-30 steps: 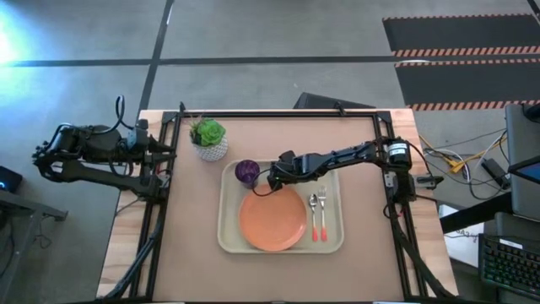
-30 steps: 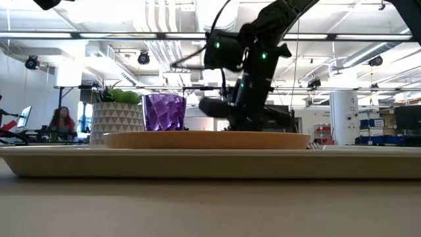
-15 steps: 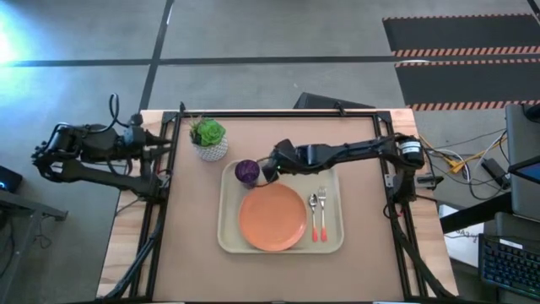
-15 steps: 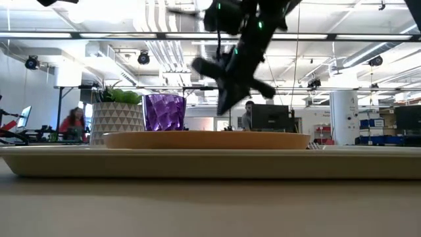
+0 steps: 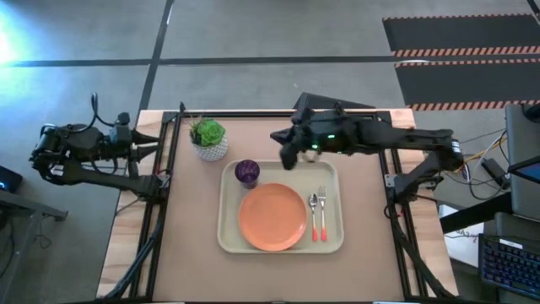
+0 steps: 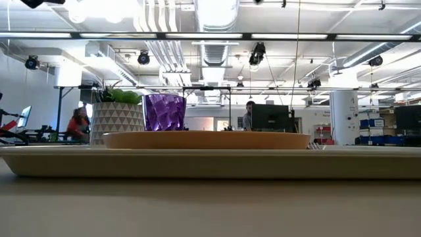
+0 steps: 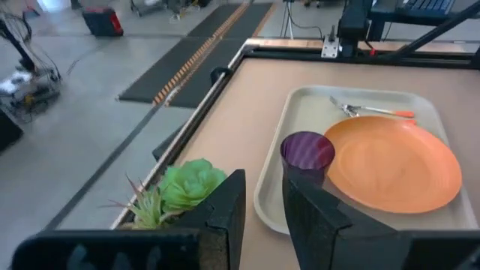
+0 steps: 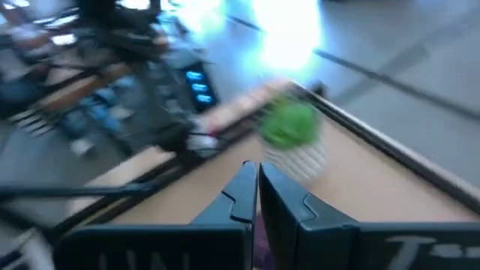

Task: Pick and place plate/cup/fork/spoon on tray
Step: Return to Home Position

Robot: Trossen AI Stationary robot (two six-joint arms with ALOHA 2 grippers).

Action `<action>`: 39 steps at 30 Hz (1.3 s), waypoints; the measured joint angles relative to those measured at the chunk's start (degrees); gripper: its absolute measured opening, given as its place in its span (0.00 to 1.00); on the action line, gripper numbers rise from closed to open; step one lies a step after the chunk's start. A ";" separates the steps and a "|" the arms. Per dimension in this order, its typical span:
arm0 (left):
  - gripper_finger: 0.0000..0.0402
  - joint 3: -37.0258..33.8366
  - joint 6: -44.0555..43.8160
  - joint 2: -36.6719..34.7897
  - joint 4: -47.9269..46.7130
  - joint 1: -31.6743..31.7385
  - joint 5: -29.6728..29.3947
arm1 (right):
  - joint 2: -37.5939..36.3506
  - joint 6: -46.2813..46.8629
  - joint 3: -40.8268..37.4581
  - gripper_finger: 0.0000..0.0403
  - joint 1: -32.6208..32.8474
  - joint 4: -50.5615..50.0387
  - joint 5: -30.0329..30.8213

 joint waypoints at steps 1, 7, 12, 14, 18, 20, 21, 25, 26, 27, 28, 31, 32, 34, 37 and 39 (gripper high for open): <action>0.18 0.00 0.53 -0.60 0.25 0.00 -0.06 | -0.87 -2.95 0.81 0.02 0.75 0.01 -1.78; 0.18 0.00 0.02 -4.31 0.27 0.00 0.21 | -4.77 -19.89 3.98 0.02 4.56 -2.06 -16.33; 0.18 -0.39 0.51 -8.61 -1.21 0.01 6.87 | -9.38 -18.42 3.89 0.02 4.40 -14.39 -20.64; 0.18 -1.13 1.63 -10.64 -0.73 0.00 11.37 | -11.42 -18.31 3.06 0.02 4.07 -17.99 -20.78; 0.18 -4.14 3.43 -13.91 0.02 0.00 18.52 | -16.54 -20.52 0.91 0.02 2.76 -22.13 -24.34; 0.18 -7.34 4.75 -15.77 3.05 -0.02 23.18 | -19.83 -23.80 -1.06 0.02 1.26 -22.73 -31.19; 0.18 -9.13 5.24 -16.78 5.99 -0.02 24.97 | -21.53 -25.33 -2.23 0.02 0.38 -22.75 -35.36; 0.18 -17.27 8.34 -20.92 15.91 -0.01 29.73 | -29.17 -28.29 -8.27 0.02 -2.58 -22.69 -46.30; 0.18 -19.18 8.37 -21.81 17.42 0.00 29.73 | -31.25 -28.06 -9.99 0.02 -3.07 -22.72 -46.62; 0.18 -20.85 8.15 -22.61 18.38 0.02 29.39 | -33.22 -27.59 -11.79 0.02 -3.48 -22.72 -46.49; 0.18 -22.19 7.73 -23.21 18.96 0.01 28.35 | -35.13 -27.25 -13.66 0.02 -3.81 -22.73 -46.37; 0.18 -25.17 3.15 -24.08 17.52 0.02 24.99 | -41.29 -26.85 -19.36 0.02 -4.24 -22.66 -46.31; 0.18 -25.52 2.09 -24.34 17.25 0.00 23.47 | -43.24 -26.44 -21.32 0.02 -4.25 -22.05 -46.31; 0.18 -25.31 0.79 -23.60 18.75 0.04 21.11 | -47.32 -25.45 -25.42 0.02 -4.26 -20.10 -46.34; 0.18 -25.11 0.29 -22.58 18.82 0.03 18.66 | -53.21 -23.48 -31.97 0.02 -4.30 -16.53 -45.42; 0.18 -25.36 0.31 -22.00 20.31 0.02 17.95 | -57.08 -20.70 -36.22 0.02 -4.28 -14.02 -41.36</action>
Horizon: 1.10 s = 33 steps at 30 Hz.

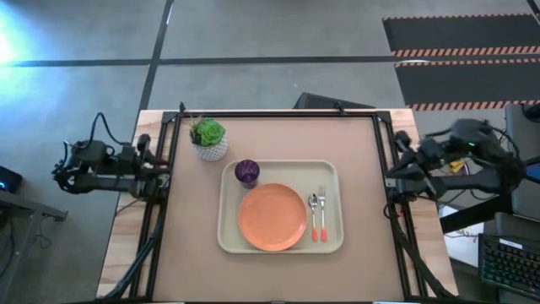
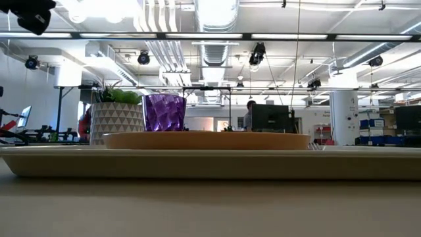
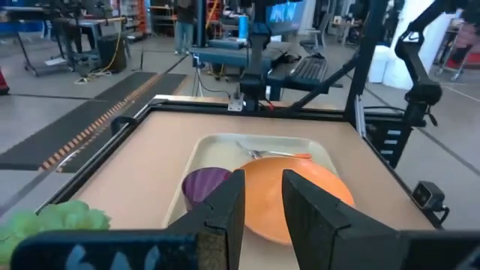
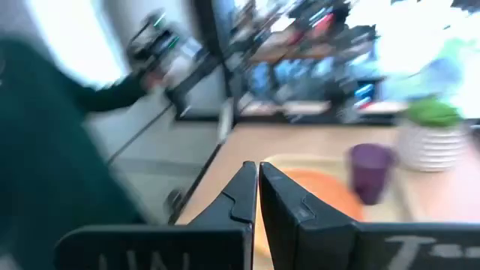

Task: Pick and place plate/cup/fork/spoon on tray
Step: Return to Home Position

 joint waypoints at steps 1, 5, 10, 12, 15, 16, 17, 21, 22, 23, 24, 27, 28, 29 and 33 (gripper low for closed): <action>0.18 -0.05 -0.01 0.15 -0.03 0.00 -0.18 | -1.73 1.56 -2.21 0.02 -0.02 0.95 2.98; 0.18 -0.21 -0.01 0.69 -0.03 0.00 -0.15 | -6.89 4.80 -10.80 0.02 0.03 7.10 7.46; 0.18 -0.23 0.03 0.64 -0.05 0.00 -0.13 | -10.32 7.61 -20.03 0.02 0.05 15.13 9.54; 0.18 -0.23 0.08 0.50 -0.03 0.00 -0.11 | -11.01 8.47 -23.70 0.02 0.03 16.54 11.81; 0.18 -0.25 0.35 0.51 -0.05 0.00 -0.10 | -11.23 8.50 -29.02 0.02 0.07 22.46 12.41; 0.18 -0.25 0.44 0.50 -0.05 0.00 0.04 | -11.36 8.49 -30.76 0.02 0.07 23.30 12.19; 0.18 -0.26 0.78 0.49 -0.05 0.00 0.33 | -11.60 8.30 -32.01 0.02 0.04 25.43 11.43; 0.18 -0.44 3.72 0.49 0.08 0.00 6.43 | -13.92 8.05 -37.31 0.02 0.04 33.17 7.39; 0.18 -0.53 4.29 0.49 0.10 0.00 7.58 | -14.73 7.91 -38.39 0.02 0.05 35.28 6.70; 0.18 -0.58 4.49 0.49 0.13 0.00 8.09 | -15.63 7.94 -39.34 0.02 0.07 36.56 6.62; 0.18 -0.60 4.51 0.49 0.20 0.00 8.21 | -16.53 7.96 -40.52 0.02 0.07 36.78 6.62; 0.18 -0.65 4.65 0.24 0.35 0.00 8.24 | -19.45 8.09 -43.62 0.02 0.07 37.98 6.58; 0.18 -0.65 4.62 0.16 0.39 0.00 8.26 | -20.57 8.20 -44.64 0.02 0.07 38.03 6.60; 0.18 -0.65 4.60 0.16 0.52 0.00 8.21 | -21.59 8.59 -45.49 0.02 0.07 38.46 6.64; 0.18 -0.69 3.08 0.69 0.57 0.00 4.75 | -24.89 8.84 -46.89 0.02 0.07 40.88 6.61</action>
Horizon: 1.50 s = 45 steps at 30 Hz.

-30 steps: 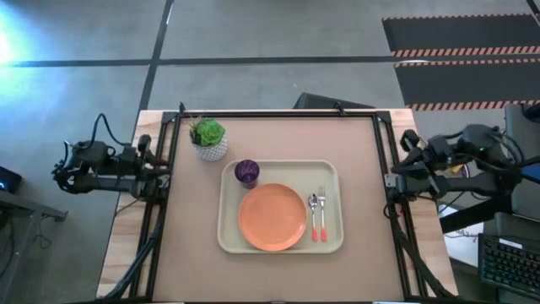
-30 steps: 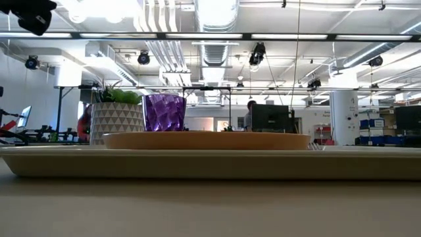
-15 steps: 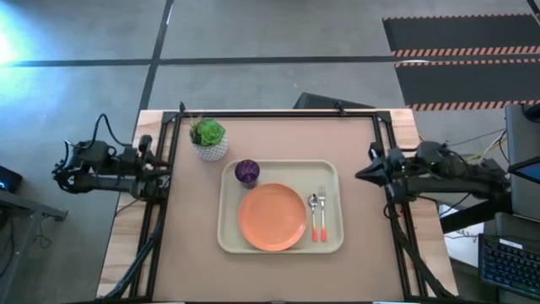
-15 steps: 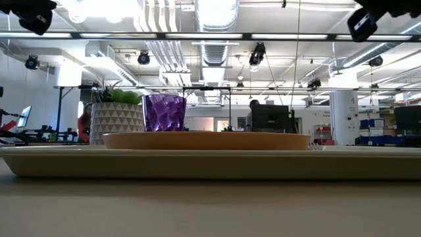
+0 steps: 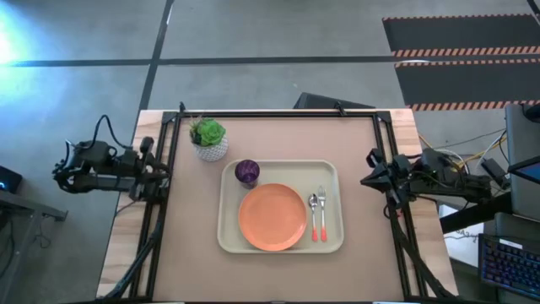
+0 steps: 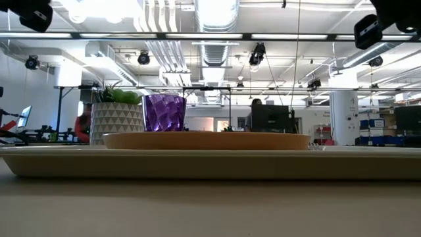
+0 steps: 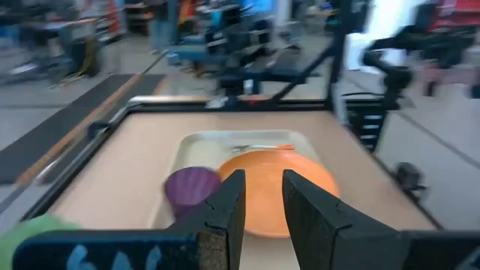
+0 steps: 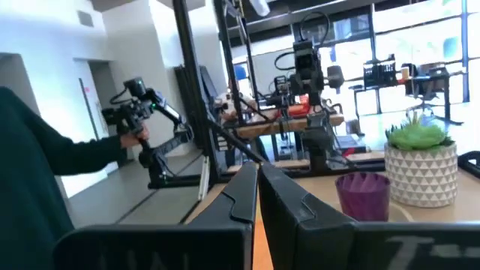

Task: Pick and place plate/cup/fork/spoon on tray
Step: Return to Home Position

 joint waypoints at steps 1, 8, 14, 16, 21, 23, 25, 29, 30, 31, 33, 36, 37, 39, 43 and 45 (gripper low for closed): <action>0.18 -0.01 -0.34 0.38 -0.04 0.00 -0.96 | -0.44 0.01 -0.10 0.02 0.00 -0.05 0.07; 0.18 -6.61 7.44 2.12 20.31 0.00 -3.56 | -0.04 0.14 0.10 0.02 -0.02 -0.67 0.03; 0.18 -22.14 -2.47 -1.94 28.57 0.00 -3.71 | 0.87 1.58 0.10 0.02 -0.02 -0.45 0.03; 0.18 -27.10 -1.99 -3.58 36.41 0.00 -0.84 | 0.90 2.11 0.10 0.02 -0.02 -0.50 -0.08; 0.18 -34.33 -1.65 -3.55 46.64 0.01 -0.26 | 0.69 -0.08 0.10 0.02 -0.02 -0.15 -5.83; 0.18 -36.66 -2.63 -3.66 48.12 0.00 0.66 | 0.18 -0.70 0.10 0.02 -0.02 0.77 -7.05; 0.18 -38.00 -1.35 -3.66 52.26 0.00 2.23 | -0.24 -0.32 0.08 0.02 -0.01 0.41 -7.26; 0.18 -39.76 -0.09 -3.68 54.12 0.00 7.38 | -0.90 -0.33 -0.51 0.02 -0.04 -1.38 -7.70; 0.18 -39.85 -0.18 -3.68 53.98 0.00 9.48 | -0.94 -0.30 -1.02 0.02 -0.07 -1.78 -7.78; 0.18 -39.85 -0.29 -3.68 54.45 0.00 11.68 | -1.04 -0.28 -1.57 0.02 -0.13 -2.05 -8.09; 0.18 -40.18 -1.35 -3.68 54.78 0.00 15.01 | -1.31 0.95 -2.74 0.02 -0.13 -2.05 -8.84; 0.18 -40.30 -3.01 -3.68 52.09 0.04 15.48 | -1.33 3.67 -4.34 0.02 -0.13 -2.06 -9.21; 0.18 -40.30 -3.13 -3.68 51.28 0.04 15.44 | -1.33 4.05 -4.80 0.02 -0.15 -2.05 -9.55; 0.18 -40.33 -3.14 -3.68 51.09 0.04 15.40 | -1.36 4.18 -5.61 0.02 -0.15 -1.86 -10.24; 0.18 -40.35 -3.13 -3.68 51.01 0.04 15.37 | -1.36 4.22 -6.53 0.02 -0.17 -2.06 -11.90; 0.18 -40.35 -3.13 -3.68 50.97 0.04 15.37 | -1.37 3.17 -6.57 0.02 -0.21 -1.90 -11.93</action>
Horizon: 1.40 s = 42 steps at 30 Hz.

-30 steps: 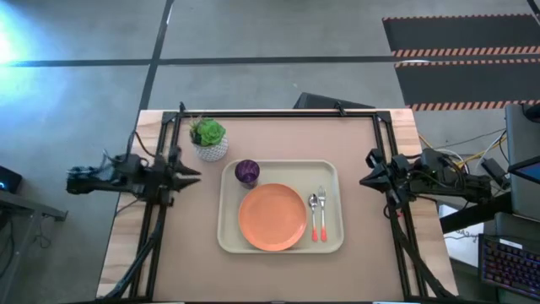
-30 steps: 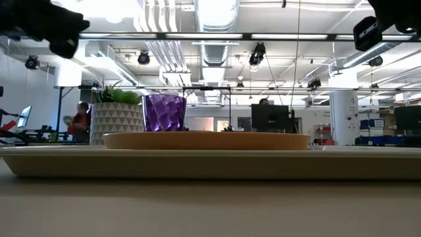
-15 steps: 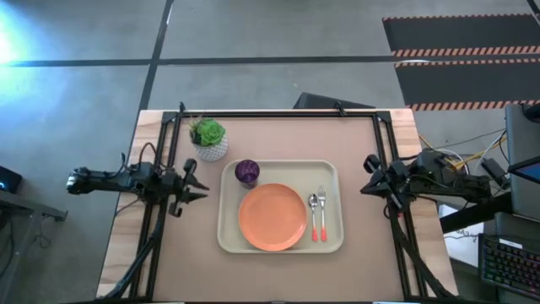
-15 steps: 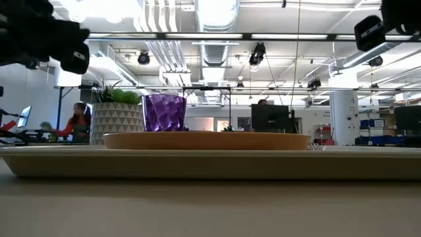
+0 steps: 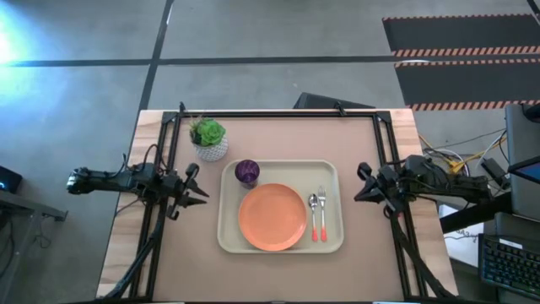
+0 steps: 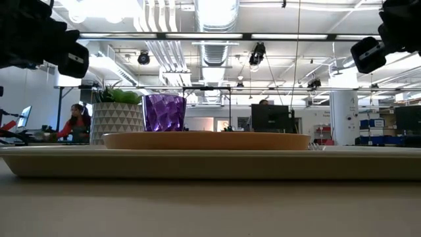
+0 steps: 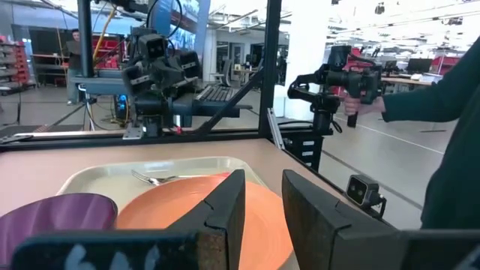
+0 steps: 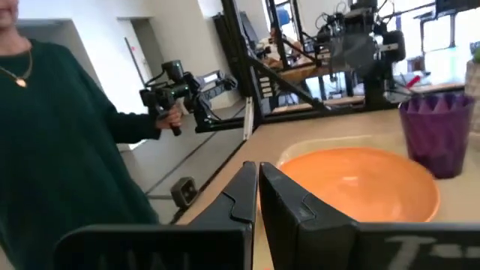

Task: Pick and place plate/cup/fork/spoon on tray
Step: Return to Home Position

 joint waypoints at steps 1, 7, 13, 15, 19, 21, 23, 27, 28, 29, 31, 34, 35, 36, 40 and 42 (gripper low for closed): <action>0.18 0.00 0.00 0.00 -0.02 0.00 -0.01 | 0.00 -1.23 -0.06 0.02 -0.23 0.29 0.21; 0.18 -0.02 1.52 -0.02 0.35 0.00 -0.06 | 0.02 -12.55 -0.32 0.02 -1.69 2.22 10.03; 0.18 -0.06 1.64 -0.02 0.52 0.00 -0.06 | 0.02 -21.02 -0.64 0.02 -1.69 -3.19 15.47; 0.18 -0.07 1.64 -0.02 0.84 0.00 -0.08 | 0.02 -22.12 -0.98 0.02 -1.69 -3.75 15.76; 0.18 -0.07 1.62 -0.02 1.02 0.00 -0.25 | 0.00 -24.33 -2.23 0.02 -1.69 -3.68 19.72; 0.18 -0.09 1.62 -0.02 1.02 0.00 -0.27 | 0.00 -24.34 -3.20 0.02 -1.69 -3.37 21.97; 0.18 -0.09 1.58 -0.02 1.07 0.00 -0.27 | 0.11 -24.38 -3.86 0.02 -1.69 -1.51 23.98; 0.18 -0.11 1.60 -0.01 1.07 0.00 -0.64 | -0.03 -28.67 -4.72 0.02 -1.69 0.34 28.55; 0.18 -0.11 1.60 0.00 1.06 0.00 -0.67 | -0.03 -28.71 -4.83 0.02 -1.69 0.33 30.61; 0.18 -0.11 1.69 -0.02 1.03 0.00 -0.67 | 0.05 -28.39 -4.86 0.02 -1.69 0.40 32.21; 0.18 -0.13 1.76 0.00 1.02 0.00 -0.67 | 0.52 -28.92 -4.86 0.02 -1.82 0.49 33.48; 0.18 -0.13 1.97 -0.02 0.92 0.00 -0.78 | 1.29 -30.18 -4.86 0.02 -2.10 0.43 33.38; 0.18 -0.17 1.99 0.00 0.71 0.00 -0.78 | 1.80 -30.36 -4.86 0.02 -2.17 0.39 33.30; 0.18 -0.17 2.01 0.00 0.39 0.00 -0.80 | 2.33 -30.29 -4.87 0.02 -2.17 0.37 33.29; 0.18 -0.24 2.36 0.00 0.25 0.00 -0.80 | 4.87 -29.14 -4.88 0.02 -2.17 0.25 33.16; 0.18 -0.24 3.67 0.00 0.24 0.00 -0.81 | 5.61 -29.02 -4.88 0.02 -2.17 0.25 33.17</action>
